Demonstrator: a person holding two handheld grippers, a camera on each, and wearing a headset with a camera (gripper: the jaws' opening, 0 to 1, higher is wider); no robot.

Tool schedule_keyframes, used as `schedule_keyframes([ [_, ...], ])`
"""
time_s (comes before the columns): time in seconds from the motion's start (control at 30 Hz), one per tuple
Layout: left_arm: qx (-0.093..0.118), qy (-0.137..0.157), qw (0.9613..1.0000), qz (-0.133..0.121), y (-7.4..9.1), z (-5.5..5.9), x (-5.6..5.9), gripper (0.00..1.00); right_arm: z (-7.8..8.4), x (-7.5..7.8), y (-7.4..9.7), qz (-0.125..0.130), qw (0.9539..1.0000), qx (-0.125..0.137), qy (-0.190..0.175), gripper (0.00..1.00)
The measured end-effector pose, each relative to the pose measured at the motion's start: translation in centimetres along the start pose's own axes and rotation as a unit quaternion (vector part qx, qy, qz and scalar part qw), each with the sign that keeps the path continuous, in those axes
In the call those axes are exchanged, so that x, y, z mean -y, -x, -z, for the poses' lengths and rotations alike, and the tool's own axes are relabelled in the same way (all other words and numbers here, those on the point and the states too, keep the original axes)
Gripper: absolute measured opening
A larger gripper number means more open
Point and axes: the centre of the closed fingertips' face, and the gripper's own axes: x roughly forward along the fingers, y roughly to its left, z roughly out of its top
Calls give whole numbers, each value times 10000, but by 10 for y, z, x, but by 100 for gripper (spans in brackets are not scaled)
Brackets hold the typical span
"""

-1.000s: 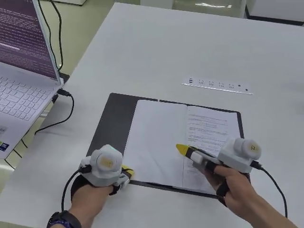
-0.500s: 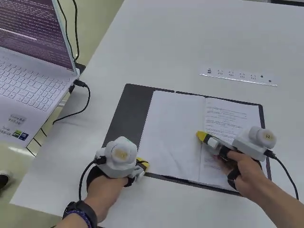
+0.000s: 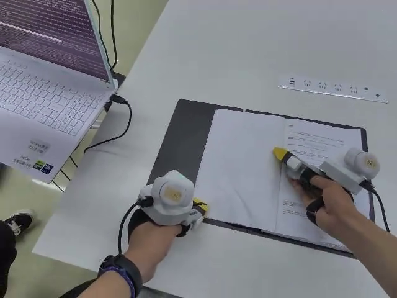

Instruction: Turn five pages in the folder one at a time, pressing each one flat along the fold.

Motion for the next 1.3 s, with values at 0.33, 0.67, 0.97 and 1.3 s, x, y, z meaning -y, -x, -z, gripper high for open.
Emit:
schedule_keyframes([
  [0.33,14,-25,10000,-9,-1,-1,1,0,-22,3,-11,108,9980,528,-342,0],
  [0.67,62,23,10000,-11,-2,-2,2,0,-44,7,-20,303,9928,932,-687,0],
  [0.97,14,129,9999,12,-3,-2,2,0,-44,9,-20,300,9944,859,-537,0],
  [1.3,49,96,9999,-81,-2,-1,3,0,-35,6,-11,237,9951,782,-560,0],
])
